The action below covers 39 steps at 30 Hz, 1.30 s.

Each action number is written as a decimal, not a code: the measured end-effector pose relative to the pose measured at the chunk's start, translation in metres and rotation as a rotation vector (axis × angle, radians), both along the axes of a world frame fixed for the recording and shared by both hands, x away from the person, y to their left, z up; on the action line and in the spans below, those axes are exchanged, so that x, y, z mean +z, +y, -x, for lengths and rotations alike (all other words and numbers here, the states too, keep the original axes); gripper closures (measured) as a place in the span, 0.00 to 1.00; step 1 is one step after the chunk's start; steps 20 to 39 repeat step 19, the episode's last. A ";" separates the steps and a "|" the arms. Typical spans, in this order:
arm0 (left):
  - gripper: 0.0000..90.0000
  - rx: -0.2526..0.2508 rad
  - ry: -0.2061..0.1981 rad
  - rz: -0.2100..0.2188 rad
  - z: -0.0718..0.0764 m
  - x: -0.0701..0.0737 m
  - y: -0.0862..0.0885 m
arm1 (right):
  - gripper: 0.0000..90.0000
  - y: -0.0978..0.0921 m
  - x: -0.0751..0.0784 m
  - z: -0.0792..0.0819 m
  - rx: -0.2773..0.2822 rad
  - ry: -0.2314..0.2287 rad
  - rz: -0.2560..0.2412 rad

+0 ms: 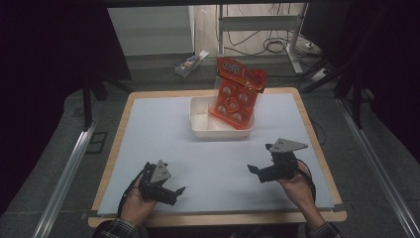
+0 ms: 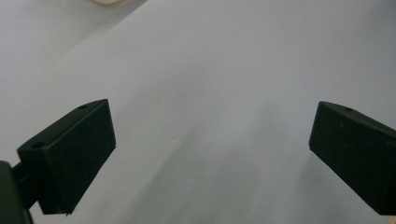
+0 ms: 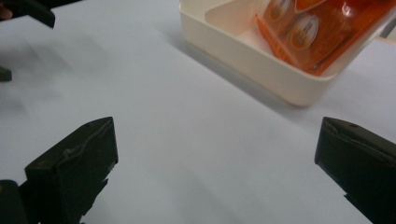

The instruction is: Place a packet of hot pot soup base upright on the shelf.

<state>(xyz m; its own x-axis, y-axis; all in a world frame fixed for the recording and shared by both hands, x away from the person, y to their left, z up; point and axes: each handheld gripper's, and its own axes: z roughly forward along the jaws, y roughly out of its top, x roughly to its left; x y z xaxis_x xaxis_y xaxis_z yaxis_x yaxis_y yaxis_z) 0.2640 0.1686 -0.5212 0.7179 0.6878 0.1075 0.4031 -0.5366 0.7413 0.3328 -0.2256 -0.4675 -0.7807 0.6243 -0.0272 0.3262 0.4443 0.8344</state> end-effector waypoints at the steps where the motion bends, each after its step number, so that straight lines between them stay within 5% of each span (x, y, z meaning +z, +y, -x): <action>1: 0.00 0.000 0.000 -0.001 0.000 0.000 0.000 | 0.00 -0.001 -0.003 0.003 0.001 0.006 0.006; 14: 0.00 -0.001 0.008 -0.011 0.000 -0.001 -0.001 | 0.00 -0.010 -0.028 0.013 -0.021 0.087 0.086; 39: 0.00 0.001 0.008 -0.009 -0.001 -0.001 -0.001 | 0.00 -0.013 -0.029 0.011 -0.025 0.099 0.068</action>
